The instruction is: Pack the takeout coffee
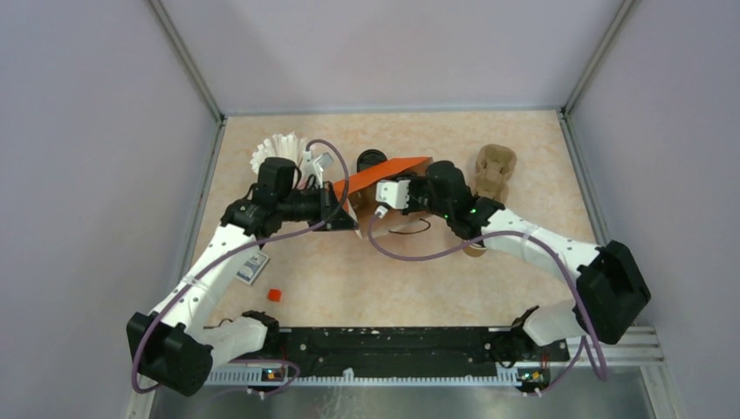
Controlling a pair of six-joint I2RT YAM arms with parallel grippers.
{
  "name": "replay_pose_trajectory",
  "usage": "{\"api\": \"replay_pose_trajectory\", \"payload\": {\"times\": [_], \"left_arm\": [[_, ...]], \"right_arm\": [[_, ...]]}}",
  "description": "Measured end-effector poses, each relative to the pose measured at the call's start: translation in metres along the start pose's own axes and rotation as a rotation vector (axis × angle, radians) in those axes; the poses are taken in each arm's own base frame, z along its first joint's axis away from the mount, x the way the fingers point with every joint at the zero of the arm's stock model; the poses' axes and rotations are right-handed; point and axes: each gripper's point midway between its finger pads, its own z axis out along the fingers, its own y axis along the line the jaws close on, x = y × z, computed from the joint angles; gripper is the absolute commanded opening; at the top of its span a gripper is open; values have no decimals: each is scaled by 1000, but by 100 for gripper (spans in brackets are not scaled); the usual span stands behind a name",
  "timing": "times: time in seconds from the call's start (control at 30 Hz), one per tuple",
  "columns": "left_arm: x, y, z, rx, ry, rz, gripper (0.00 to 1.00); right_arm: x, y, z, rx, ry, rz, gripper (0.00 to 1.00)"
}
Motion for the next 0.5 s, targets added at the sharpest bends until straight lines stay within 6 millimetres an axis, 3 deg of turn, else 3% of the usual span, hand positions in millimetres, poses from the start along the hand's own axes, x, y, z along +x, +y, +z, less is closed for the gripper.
{"api": "replay_pose_trajectory", "payload": {"times": [0.3, 0.5], "left_arm": [[-7, -5, 0, 5, -5, -26, 0], [-17, -14, -2, 13, -20, -50, 0]], "right_arm": [[-27, -16, -47, 24, -96, 58, 26], [-53, -21, -75, 12, -203, 195, 30]]}}
